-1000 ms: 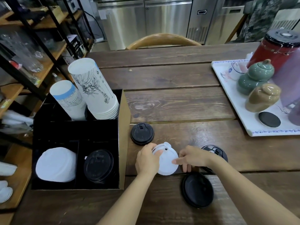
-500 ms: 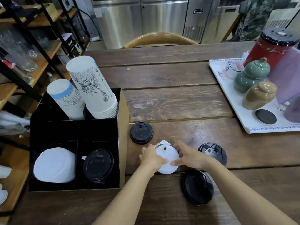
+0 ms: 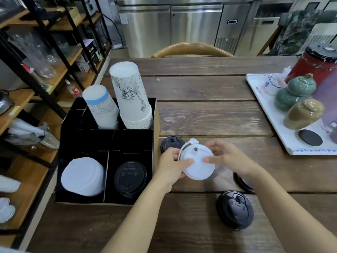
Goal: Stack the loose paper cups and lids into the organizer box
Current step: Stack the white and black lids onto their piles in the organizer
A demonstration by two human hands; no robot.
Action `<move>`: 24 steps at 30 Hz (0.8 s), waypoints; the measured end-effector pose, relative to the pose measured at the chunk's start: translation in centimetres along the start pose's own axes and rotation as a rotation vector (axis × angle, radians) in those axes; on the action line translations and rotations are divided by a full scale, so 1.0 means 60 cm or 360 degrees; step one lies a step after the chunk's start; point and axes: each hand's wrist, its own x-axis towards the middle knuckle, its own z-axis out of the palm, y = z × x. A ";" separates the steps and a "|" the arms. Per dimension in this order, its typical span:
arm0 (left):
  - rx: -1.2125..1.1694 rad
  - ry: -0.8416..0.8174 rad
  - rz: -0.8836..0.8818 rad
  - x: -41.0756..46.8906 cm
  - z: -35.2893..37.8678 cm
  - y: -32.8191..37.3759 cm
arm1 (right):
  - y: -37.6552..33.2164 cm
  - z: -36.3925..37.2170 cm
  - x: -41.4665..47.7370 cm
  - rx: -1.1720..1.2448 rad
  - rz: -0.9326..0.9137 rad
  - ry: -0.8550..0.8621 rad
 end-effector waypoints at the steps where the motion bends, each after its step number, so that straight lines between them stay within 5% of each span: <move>1: -0.0010 0.0000 0.0069 -0.010 -0.010 0.015 | -0.020 0.004 -0.002 0.0036 -0.0036 0.0013; 7: 0.0022 0.0159 0.0379 -0.075 -0.098 0.079 | -0.121 0.075 -0.014 0.0134 -0.0247 -0.0026; 24: -0.0216 0.0907 0.0290 -0.157 -0.388 0.027 | -0.199 0.396 0.072 -0.0109 -0.0328 -0.0138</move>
